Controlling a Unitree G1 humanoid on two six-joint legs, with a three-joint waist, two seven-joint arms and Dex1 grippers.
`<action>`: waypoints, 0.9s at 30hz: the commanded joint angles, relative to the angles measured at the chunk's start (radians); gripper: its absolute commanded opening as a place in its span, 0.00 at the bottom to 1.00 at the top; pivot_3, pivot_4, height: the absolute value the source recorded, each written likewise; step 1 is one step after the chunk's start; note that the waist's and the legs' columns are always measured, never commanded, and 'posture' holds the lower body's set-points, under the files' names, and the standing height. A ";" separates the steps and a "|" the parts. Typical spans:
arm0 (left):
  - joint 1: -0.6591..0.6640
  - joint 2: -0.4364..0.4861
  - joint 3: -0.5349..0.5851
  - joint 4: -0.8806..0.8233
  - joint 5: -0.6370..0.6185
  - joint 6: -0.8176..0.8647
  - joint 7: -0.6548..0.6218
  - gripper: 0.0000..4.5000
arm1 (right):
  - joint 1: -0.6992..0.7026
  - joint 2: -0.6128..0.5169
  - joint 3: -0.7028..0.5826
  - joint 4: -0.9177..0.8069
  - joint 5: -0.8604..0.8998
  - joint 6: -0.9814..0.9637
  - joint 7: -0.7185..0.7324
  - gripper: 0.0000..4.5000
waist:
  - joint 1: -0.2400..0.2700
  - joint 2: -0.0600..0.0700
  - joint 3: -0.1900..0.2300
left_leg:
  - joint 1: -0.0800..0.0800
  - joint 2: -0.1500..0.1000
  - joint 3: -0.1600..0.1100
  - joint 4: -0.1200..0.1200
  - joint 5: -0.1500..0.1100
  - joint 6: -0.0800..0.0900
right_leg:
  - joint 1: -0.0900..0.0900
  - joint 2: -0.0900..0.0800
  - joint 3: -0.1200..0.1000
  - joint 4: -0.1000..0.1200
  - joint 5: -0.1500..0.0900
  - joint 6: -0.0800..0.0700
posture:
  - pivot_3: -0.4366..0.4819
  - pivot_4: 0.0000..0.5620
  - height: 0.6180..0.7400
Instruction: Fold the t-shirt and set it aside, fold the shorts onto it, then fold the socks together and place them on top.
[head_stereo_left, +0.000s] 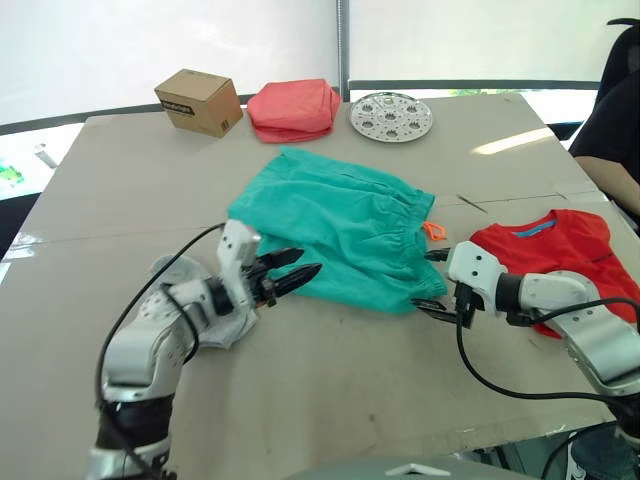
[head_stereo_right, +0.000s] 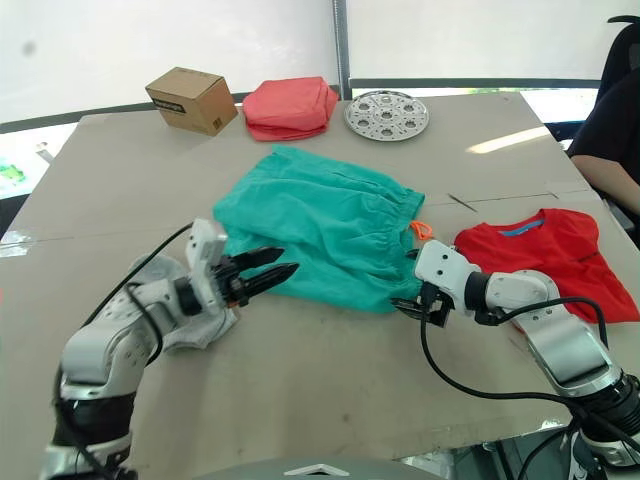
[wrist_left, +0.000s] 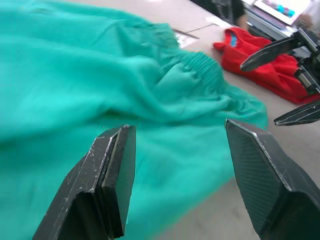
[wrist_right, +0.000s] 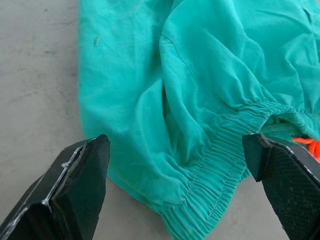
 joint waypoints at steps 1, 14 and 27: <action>0.073 0.006 0.071 -0.073 -0.060 0.004 0.028 0.68 | -0.015 0.012 -0.017 -0.005 0.012 -0.016 0.014 1.00 | 0.001 0.000 0.000 | 0.000 0.000 0.000 0.000 -0.002 0.002 | 0.000 0.000 0.000 0.000 0.000 0.000 | 0.48 0.27 1.00; 0.168 0.125 0.166 0.268 0.155 -0.266 0.114 0.68 | -0.011 0.032 -0.010 0.059 0.000 -0.055 0.057 1.00 | -0.002 0.001 -0.001 | 0.002 0.001 0.001 0.000 -0.004 0.000 | 0.001 0.001 0.000 0.001 0.000 0.000 | 0.48 0.27 1.00; 0.068 0.379 0.040 0.376 0.236 -0.599 -0.277 0.68 | -0.024 -0.049 -0.019 0.133 -0.047 -0.164 0.145 1.00 | 0.000 0.002 0.000 | 0.002 0.001 0.002 -0.002 -0.004 -0.001 | 0.000 0.000 0.001 0.000 -0.001 -0.002 | 0.48 0.27 1.00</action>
